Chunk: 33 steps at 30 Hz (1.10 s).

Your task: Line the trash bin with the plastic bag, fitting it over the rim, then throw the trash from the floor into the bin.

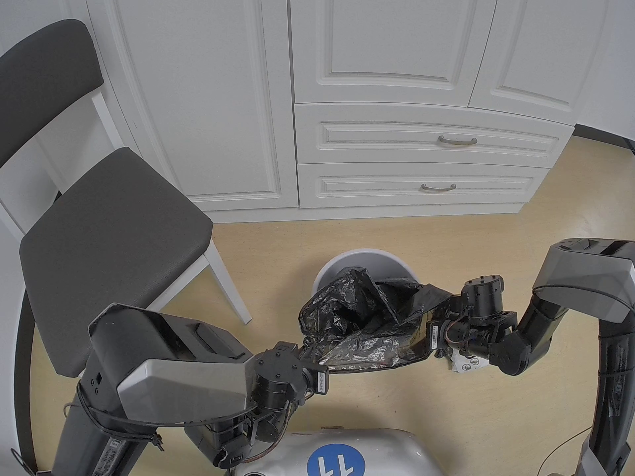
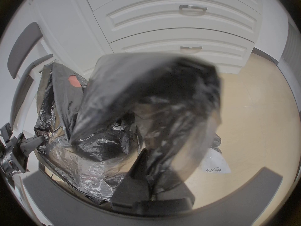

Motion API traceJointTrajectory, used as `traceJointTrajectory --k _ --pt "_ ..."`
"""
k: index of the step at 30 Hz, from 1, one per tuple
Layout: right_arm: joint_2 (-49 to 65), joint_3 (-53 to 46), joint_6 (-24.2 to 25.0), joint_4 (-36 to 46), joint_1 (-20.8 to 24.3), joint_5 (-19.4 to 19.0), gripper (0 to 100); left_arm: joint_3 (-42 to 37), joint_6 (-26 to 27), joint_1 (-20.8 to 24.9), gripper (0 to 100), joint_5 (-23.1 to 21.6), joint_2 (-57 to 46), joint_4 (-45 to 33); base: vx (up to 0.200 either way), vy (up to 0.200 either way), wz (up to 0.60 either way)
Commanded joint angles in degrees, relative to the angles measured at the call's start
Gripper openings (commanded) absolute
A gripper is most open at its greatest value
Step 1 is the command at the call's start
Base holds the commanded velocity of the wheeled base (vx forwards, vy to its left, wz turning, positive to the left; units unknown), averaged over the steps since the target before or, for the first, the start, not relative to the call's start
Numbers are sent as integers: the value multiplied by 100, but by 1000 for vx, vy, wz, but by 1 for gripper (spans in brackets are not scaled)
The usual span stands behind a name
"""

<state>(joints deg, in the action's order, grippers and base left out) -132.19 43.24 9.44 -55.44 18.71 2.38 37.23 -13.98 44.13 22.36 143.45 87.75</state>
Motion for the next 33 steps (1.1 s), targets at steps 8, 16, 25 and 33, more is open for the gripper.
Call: traceJointTrajectory --k 8,16,25,33 --pt "264 -176 -21 -37 27 17 0 171 89 -388 0 252 -71 -3 0 0 0" --pt "247 -422 -144 -37 168 26 0 179 45 -185 0 216 236 5 0 0 0" --pt "598 -861 -803 -72 18 -36 100 39 71 -177 0 208 140 5 0 0 0" --pt "1750 -1529 -1787 -81 -518 -466 100 -831 115 -159 0 -671 -563 5 0 0 0"
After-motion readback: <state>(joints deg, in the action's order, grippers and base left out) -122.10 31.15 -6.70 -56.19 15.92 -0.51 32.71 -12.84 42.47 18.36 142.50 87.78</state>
